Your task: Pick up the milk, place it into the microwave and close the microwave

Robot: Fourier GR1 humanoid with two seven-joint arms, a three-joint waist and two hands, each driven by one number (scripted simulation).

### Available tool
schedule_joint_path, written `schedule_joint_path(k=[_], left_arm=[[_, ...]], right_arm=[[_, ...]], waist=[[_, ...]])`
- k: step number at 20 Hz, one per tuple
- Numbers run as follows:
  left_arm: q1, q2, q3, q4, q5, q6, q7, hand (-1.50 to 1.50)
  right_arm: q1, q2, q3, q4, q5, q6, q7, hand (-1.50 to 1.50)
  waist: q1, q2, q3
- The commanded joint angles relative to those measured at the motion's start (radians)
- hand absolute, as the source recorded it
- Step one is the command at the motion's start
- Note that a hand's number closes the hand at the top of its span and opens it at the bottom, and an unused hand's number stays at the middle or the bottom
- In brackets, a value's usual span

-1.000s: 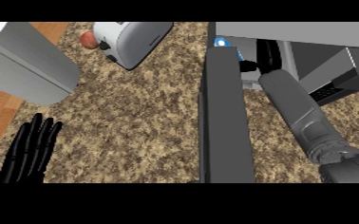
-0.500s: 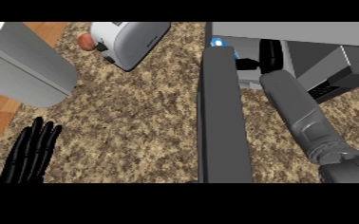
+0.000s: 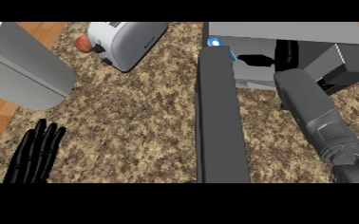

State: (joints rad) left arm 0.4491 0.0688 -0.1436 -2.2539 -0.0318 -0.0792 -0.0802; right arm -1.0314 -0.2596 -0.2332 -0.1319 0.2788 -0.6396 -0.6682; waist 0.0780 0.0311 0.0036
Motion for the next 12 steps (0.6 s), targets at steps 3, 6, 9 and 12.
schedule_joint_path(k=[3, 6, 9, 12], left_arm=[[0.009, -0.001, -0.006, 0.007, -0.003, -0.003, 0.008, -1.5], [0.037, -0.021, -0.038, -0.04, -0.044, 0.025, 0.018, -1.5], [-0.033, -0.026, -0.015, -0.026, -0.027, 0.034, 0.051, -1.5], [0.044, -0.01, -0.003, -0.001, -0.009, 0.005, -0.013, -1.5]], right_arm=[[0.024, -0.049, -0.031, -0.012, -0.026, 0.076, -0.061, -1.5], [0.005, -0.065, -0.043, -0.012, -0.043, 0.192, -0.058, -1.5], [0.081, -0.037, -0.071, -0.012, -0.074, 0.224, -0.132, -1.5], [0.05, -0.036, -0.087, -0.017, -0.095, 0.267, -0.084, -1.5]], waist=[[-0.012, -0.005, 0.0], [-0.016, -0.01, 0.0], [-0.029, -0.009, 0.0], [-0.032, -0.017, -0.002]])
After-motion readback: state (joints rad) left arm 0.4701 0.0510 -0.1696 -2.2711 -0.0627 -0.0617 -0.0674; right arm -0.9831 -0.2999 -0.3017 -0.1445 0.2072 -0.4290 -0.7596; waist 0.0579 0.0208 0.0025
